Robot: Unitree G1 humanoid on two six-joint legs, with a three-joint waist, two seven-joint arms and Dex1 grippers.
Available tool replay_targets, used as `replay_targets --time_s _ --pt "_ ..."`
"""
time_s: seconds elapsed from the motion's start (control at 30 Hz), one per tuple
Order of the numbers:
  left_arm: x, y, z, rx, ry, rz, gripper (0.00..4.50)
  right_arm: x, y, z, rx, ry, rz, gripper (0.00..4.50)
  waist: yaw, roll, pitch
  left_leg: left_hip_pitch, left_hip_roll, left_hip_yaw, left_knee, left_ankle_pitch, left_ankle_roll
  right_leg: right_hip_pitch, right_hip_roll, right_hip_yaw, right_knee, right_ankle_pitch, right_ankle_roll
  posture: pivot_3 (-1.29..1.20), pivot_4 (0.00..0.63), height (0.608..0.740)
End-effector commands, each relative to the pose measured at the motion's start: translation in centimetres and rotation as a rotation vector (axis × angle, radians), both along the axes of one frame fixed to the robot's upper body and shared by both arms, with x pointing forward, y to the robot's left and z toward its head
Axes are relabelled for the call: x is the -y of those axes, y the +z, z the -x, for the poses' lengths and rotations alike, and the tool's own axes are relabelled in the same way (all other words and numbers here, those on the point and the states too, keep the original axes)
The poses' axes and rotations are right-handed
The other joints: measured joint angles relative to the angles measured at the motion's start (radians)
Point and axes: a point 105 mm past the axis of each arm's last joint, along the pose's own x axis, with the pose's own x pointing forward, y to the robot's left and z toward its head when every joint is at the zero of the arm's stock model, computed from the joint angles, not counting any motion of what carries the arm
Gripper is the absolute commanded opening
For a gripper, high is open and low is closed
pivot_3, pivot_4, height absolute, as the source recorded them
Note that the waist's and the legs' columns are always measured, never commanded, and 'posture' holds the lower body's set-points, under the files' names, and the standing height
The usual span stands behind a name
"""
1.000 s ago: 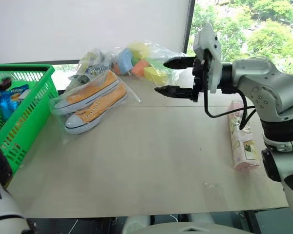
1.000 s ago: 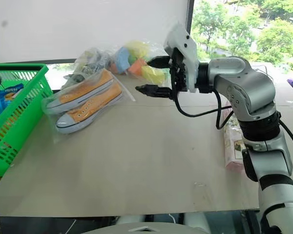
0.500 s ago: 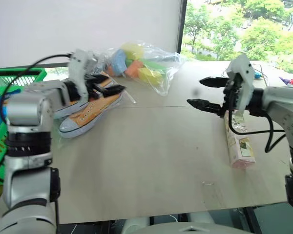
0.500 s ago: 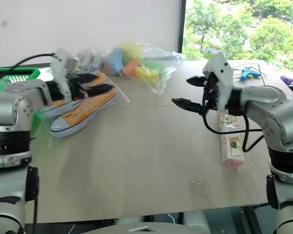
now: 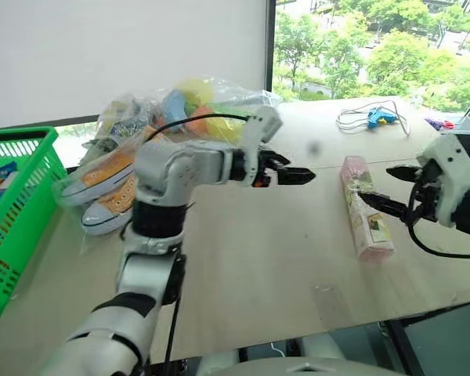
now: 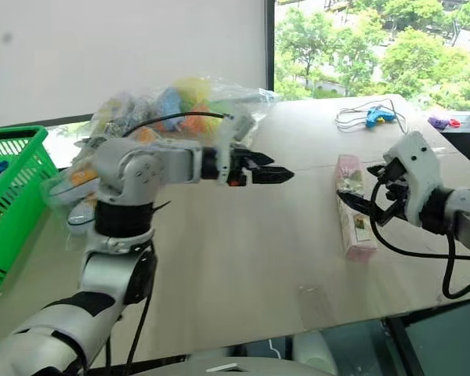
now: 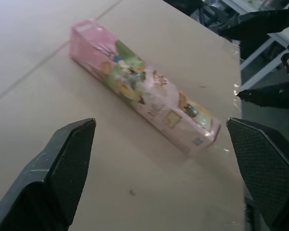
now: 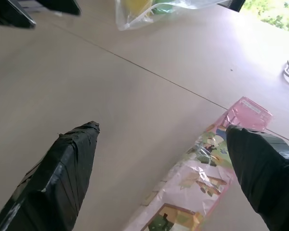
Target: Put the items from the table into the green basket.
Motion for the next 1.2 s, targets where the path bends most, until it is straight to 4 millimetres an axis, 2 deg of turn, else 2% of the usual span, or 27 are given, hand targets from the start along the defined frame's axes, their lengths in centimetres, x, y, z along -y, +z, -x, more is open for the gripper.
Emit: replay_targets --time_s 0.03,0.17,0.23,0.33,0.4,0.5,0.6,0.67,0.77,0.87,1.03,1.13,1.2 --pt "3.2 -0.5 -0.1 -0.093 -0.019 0.0 4.46 0.4 1.6 1.8 0.067 0.005 0.006 4.5 -0.001 0.0 0.0 0.0 0.0 0.0 0.0 0.0 0.0 0.0 0.0 0.0 0.0 0.0 0.0 -0.23 0.0 0.74" --pt "7.4 -1.5 -1.2 -0.085 0.012 -0.047 4.46 1.4 1.0 3.8 0.021 -0.012 0.054 4.5 -0.01 0.001 0.0 0.001 -0.001 0.003 0.0 -0.001 0.002 0.0 0.0 0.003 -0.002 -0.001 0.001 -0.27 0.0 0.74" --pt "8.3 -2.4 -1.7 -0.054 0.033 -0.164 4.46 2.0 0.7 4.1 0.007 -0.038 0.07 4.5 -0.027 0.001 0.0 0.001 -0.001 0.005 0.0 -0.002 0.003 0.0 0.0 0.004 -0.002 -0.001 0.001 -0.31 0.0 0.74" --pt "9.7 -2.6 -2.2 -0.006 0.029 -0.201 4.46 2.5 0.6 4.1 0.0 -0.075 0.054 4.5 -0.063 0.003 -0.001 0.002 -0.002 0.009 -0.001 -0.004 0.005 0.0 0.0 0.008 -0.003 -0.003 0.004 -0.35 0.003 0.74" --pt "9.8 -1.8 -2.5 0.029 0.034 -0.165 4.46 2.1 0.0 3.5 -0.023 -0.076 0.028 4.5 -0.094 0.002 0.0 0.004 0.0 0.013 -0.003 -0.004 0.006 0.001 -0.001 0.012 -0.003 -0.005 0.002 -0.36 0.008 0.74" --pt "8.5 -0.8 -2.7 0.039 0.03 -0.068 4.46 0.4 -0.8 2.1 -0.052 -0.05 -0.069 4.5 -0.138 0.001 0.002 0.006 0.0 0.015 -0.007 -0.004 0.006 0.001 0.0 0.017 -0.003 -0.006 0.002 -0.32 0.008 0.74" --pt "6.7 -1.9 -2.1 -0.055 0.03 -0.091 4.46 -0.5 -2.3 1.7 -0.108 -0.038 -0.068 4.5 -0.16 0.006 0.002 0.008 -0.001 0.014 -0.011 -0.004 0.006 0.001 0.002 0.023 -0.002 -0.004 0.005 -0.27 0.004 0.74" --pt "6.3 -2.4 -2.1 -0.054 0.05 -0.107 4.46 -0.3 -3.1 1.0 -0.129 -0.07 -0.089 4.5 -0.159 0.008 0.001 0.008 -0.001 0.013 -0.012 -0.004 0.006 0.001 0.005 0.024 -0.001 -0.004 0.006 -0.22 0.001 0.74" --pt "6.9 -2.6 -1.8 -0.061 0.063 -0.112 4.46 -1.0 -3.7 0.7 -0.152 -0.043 -0.125 4.5 -0.142 0.008 0.002 0.008 -0.001 0.011 -0.012 -0.004 0.006 0.001 0.006 0.023 -0.002 -0.004 0.007 -0.18 0.0 0.74" --pt "8.2 -3.3 -2.2 -0.074 0.1 -0.135 4.46 -1.4 -3.6 1.6 -0.175 0.009 -0.138 4.5 -0.104 0.007 0.002 0.009 -0.002 0.011 -0.011 -0.004 0.006 0.0 0.006 0.023 -0.003 -0.004 0.007 -0.18 0.0 0.74" --pt "9.7 -4.2 -3.1 -0.134 0.217 -0.249 4.46 0.7 -4.5 3.6 -0.21 -0.034 -0.042 4.5 -0.053 0.006 0.003 0.008 -0.003 0.01 -0.011 -0.004 0.006 -0.001 0.005 0.022 -0.005 -0.004 0.008 -0.23 0.0 0.74" --pt "10.4 -4.9 -3.4 -0.099 0.255 -0.322 4.46 1.1 -3.5 5.1 -0.184 -0.011 -0.032 4.5 -0.046 0.006 0.003 0.008 -0.004 0.011 -0.011 -0.005 0.007 -0.001 0.004 0.023 -0.006 -0.005 0.009 -0.26 0.001 0.74" --pt "11.7 -4.9 -2.4 -0.125 0.193 -0.309 4.46 1.0 -2.6 5.9 -0.16 0.014 -0.032 4.5 -0.05 0.006 0.003 0.008 -0.004 0.012 -0.012 -0.006 0.009 -0.001 0.004 0.023 -0.006 -0.005 0.01 -0.29 0.004 0.74"
